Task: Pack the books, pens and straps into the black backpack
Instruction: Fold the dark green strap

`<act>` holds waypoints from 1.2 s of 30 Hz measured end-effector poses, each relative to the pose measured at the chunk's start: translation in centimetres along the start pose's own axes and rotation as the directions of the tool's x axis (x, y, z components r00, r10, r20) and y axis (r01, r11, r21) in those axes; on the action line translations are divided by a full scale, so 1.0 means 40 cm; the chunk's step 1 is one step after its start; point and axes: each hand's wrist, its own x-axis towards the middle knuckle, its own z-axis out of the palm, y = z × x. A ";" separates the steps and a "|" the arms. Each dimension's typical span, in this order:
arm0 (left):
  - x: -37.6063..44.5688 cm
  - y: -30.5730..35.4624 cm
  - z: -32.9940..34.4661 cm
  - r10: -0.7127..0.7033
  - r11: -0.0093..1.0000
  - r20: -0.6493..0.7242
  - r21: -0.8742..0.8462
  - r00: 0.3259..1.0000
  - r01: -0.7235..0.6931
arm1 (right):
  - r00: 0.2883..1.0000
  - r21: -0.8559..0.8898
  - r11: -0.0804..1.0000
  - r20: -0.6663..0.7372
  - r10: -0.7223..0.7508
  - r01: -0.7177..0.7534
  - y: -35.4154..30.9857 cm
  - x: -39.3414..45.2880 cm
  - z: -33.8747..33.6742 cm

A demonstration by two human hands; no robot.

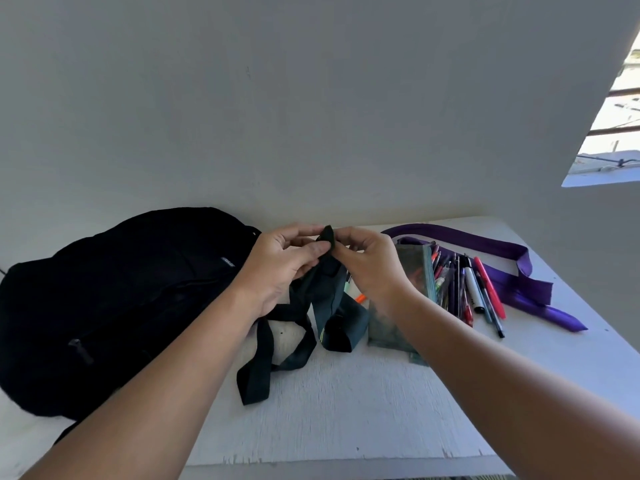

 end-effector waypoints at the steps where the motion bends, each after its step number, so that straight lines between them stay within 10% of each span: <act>1: 0.002 0.000 0.001 0.021 1.000 -0.014 0.010 1.000 -0.021 | 1.000 0.007 1.000 -0.011 0.005 -0.005 -0.001 0.001 -0.001; 9: 0.002 -0.005 0.021 0.232 0.963 -0.053 0.152 0.971 -0.222 | 0.989 -0.086 0.992 -0.124 0.081 -0.092 0.006 0.008 -0.037; 36: 0.031 0.038 0.047 0.015 0.945 -0.212 -0.316 0.977 -0.083 | 0.983 0.229 0.958 0.096 0.155 -0.173 -0.039 0.000 -0.002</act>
